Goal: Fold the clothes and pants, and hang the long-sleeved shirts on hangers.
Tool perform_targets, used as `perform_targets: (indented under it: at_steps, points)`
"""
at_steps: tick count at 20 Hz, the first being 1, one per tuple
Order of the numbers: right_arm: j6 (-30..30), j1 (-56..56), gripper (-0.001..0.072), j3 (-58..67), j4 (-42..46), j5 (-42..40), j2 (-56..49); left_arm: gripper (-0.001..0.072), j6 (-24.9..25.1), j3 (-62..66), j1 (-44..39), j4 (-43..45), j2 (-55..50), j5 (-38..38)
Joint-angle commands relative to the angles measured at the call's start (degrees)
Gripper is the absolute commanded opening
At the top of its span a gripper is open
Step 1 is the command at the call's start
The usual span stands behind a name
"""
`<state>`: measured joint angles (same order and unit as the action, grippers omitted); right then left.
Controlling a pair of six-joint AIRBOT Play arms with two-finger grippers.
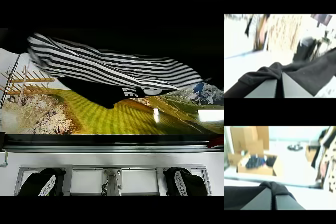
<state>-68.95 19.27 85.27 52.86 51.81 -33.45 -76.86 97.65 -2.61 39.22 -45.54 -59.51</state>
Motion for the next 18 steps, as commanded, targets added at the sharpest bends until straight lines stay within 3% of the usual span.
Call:
perform_targets:
  at_steps: [1, 5, 8, 12, 15, 16, 17, 18]
  points:
    - [-3.93, -0.07, 0.0018, 1.84, -0.22, -0.74, 2.67, 0.0018, -0.02, 1.97, -0.50, 1.99, 4.17, 5.55]
    - [-8.22, -0.07, 0.0018, 1.84, -0.24, 1.86, 0.20, 0.0018, -2.14, 1.97, -0.50, 7.96, 0.87, 3.93]
    - [-13.60, -0.17, 0.0017, 1.81, -1.18, 11.65, -6.75, 0.0017, -4.50, 1.97, -0.50, 9.25, -7.52, -0.28]
    - [-13.81, -6.45, 0.0018, 1.79, 0.81, 25.05, -23.43, 0.0017, -5.68, 1.97, -0.50, 9.03, -24.68, -2.51]
    - [-13.84, -11.69, 0.0022, 1.81, 9.03, 20.81, -37.35, 0.0018, -5.99, 1.97, -0.50, 8.76, -37.05, 0.57]
    - [-13.81, -11.87, 0.0061, 1.84, 9.99, 17.00, -40.87, 0.0174, -7.04, 1.99, -0.48, 8.81, -40.41, 1.09]
    - [-13.86, -11.37, 0.0266, 1.84, 9.84, 13.33, -43.28, 0.0576, -7.67, 1.99, 0.20, 8.85, -42.86, 1.09]
    - [-13.86, -10.58, 0.0530, 1.84, 9.46, 10.69, -44.78, 0.0712, -9.55, 1.99, 1.22, 8.79, -44.76, 0.50]
